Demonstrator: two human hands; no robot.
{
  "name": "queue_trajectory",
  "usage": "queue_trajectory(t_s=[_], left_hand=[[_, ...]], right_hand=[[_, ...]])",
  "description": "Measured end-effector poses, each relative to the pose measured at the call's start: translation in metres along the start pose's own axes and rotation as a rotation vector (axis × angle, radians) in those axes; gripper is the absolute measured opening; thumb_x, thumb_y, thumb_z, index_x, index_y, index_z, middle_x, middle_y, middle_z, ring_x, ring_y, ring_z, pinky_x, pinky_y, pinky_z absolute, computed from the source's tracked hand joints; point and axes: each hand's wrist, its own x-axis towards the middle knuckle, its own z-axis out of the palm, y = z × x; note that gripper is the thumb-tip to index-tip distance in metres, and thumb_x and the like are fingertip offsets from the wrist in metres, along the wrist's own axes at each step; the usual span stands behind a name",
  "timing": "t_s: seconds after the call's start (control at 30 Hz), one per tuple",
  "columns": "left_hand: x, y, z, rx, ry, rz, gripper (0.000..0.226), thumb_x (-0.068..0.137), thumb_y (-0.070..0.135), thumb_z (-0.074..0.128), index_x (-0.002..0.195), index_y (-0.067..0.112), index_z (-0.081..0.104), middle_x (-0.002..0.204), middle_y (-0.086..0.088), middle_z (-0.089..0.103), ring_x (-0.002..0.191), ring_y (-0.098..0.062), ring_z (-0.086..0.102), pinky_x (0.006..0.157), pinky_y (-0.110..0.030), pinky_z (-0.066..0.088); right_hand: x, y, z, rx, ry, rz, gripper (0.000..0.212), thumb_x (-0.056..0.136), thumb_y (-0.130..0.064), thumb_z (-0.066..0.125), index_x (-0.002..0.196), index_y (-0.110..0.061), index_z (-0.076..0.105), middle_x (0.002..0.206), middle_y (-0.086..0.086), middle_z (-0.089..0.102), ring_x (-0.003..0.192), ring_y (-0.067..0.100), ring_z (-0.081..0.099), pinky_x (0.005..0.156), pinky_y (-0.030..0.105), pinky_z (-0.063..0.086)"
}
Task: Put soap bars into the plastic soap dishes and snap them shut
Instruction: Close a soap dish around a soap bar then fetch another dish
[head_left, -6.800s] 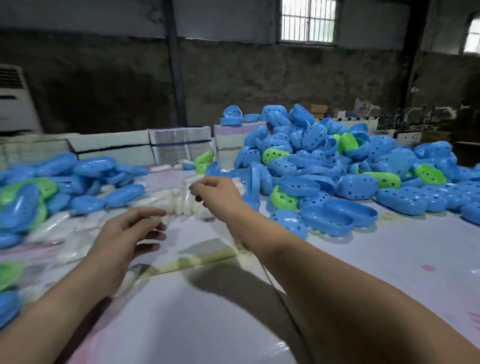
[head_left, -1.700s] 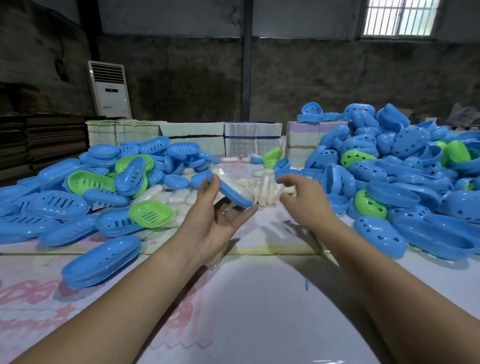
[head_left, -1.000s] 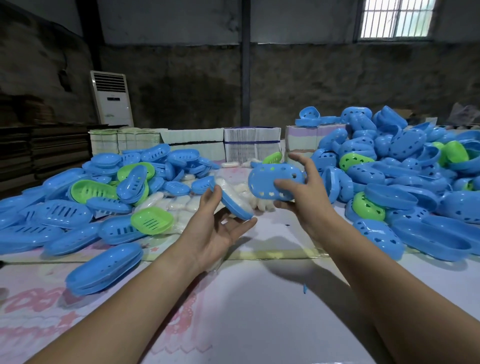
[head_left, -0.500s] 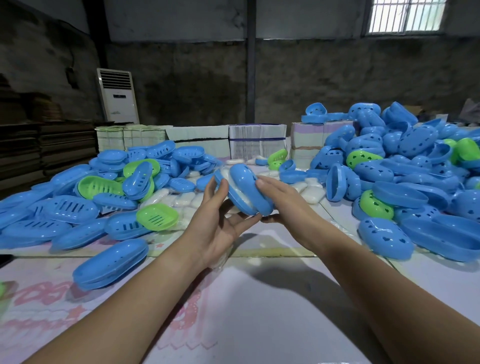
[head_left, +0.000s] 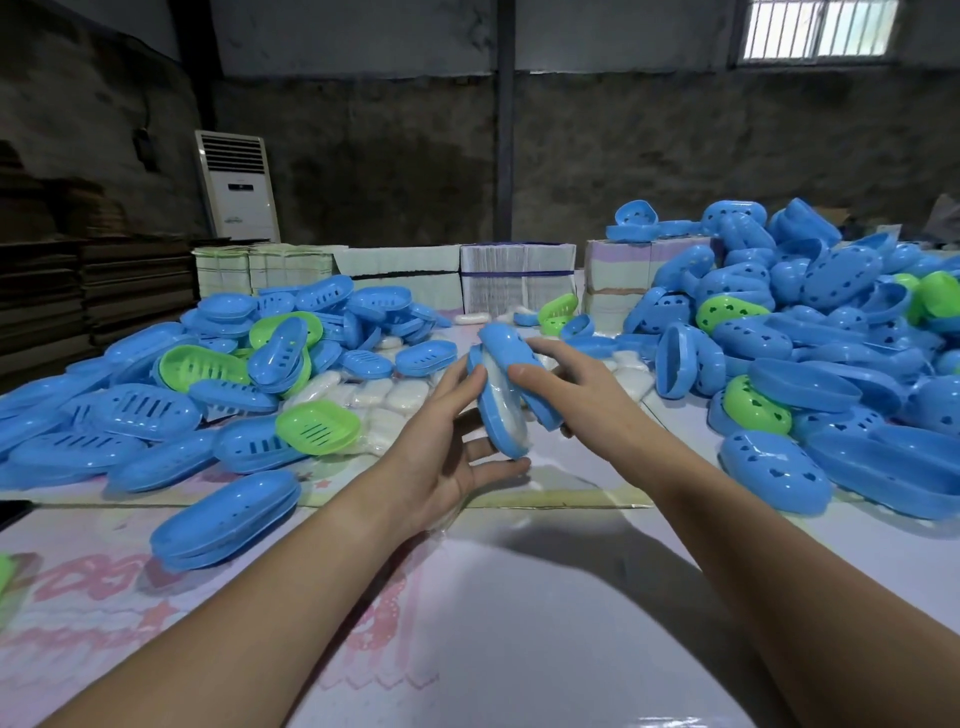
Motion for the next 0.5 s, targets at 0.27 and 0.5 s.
queue_trajectory(t_s=[0.27, 0.5], left_hand=[[0.0016, -0.0011, -0.0019, 0.093, 0.032, 0.027, 0.029, 0.096, 0.041, 0.064, 0.125, 0.045, 0.062, 0.104, -0.003, 0.078, 0.088, -0.027, 0.077, 0.071, -0.045, 0.060], [0.0005, -0.0028, 0.0006, 0.038, 0.057, 0.064, 0.047, 0.087, 0.041, 0.071, 0.129, 0.047, 0.053, 0.109, -0.006, 0.077, 0.097, -0.035, 0.075, 0.071, -0.048, 0.062]], right_hand=[[-0.0020, 0.0017, 0.0049, -0.025, -0.065, 0.007, 0.061, 0.070, -0.077, 0.057, 0.126, -0.053, 0.053, 0.076, -0.011, 0.060, 0.060, -0.007, 0.057, 0.060, 0.021, 0.042], [-0.0036, 0.0014, 0.0071, -0.010, -0.092, 0.013, 0.060, 0.084, -0.067, 0.059, 0.138, -0.045, 0.044, 0.071, -0.016, 0.064, 0.060, -0.010, 0.060, 0.050, 0.010, 0.042]])
